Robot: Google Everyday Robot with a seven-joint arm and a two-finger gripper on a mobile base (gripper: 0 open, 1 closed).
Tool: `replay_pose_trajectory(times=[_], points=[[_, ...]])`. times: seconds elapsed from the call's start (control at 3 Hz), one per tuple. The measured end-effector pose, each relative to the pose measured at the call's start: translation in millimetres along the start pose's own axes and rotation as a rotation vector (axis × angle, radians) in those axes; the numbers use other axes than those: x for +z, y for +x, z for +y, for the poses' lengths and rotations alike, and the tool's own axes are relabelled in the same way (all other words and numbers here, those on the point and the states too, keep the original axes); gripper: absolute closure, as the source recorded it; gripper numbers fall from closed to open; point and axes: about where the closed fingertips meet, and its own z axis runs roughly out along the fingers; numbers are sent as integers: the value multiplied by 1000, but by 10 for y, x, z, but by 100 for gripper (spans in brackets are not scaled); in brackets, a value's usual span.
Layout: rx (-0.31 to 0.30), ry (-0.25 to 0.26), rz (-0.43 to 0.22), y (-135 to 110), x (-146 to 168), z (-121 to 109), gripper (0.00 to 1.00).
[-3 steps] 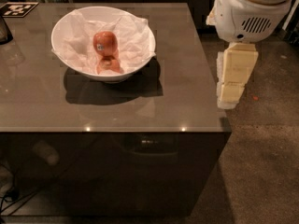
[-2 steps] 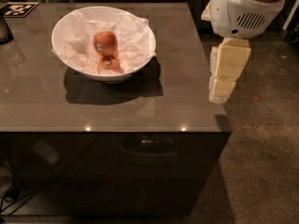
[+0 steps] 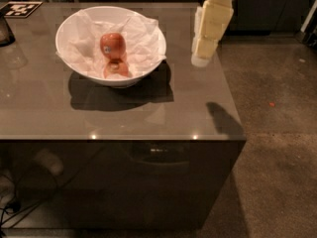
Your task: Pick apple from white bowl
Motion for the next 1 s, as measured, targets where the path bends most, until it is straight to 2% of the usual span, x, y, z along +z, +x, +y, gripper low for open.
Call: replay_pose_trajectory(times=[0.33, 0.67, 1.0], points=[[-10, 44, -50, -174, -162, -213, 0], [-12, 53, -58, -205, -137, -243, 0], [-28, 48, -106, -335, 36, -359, 0]])
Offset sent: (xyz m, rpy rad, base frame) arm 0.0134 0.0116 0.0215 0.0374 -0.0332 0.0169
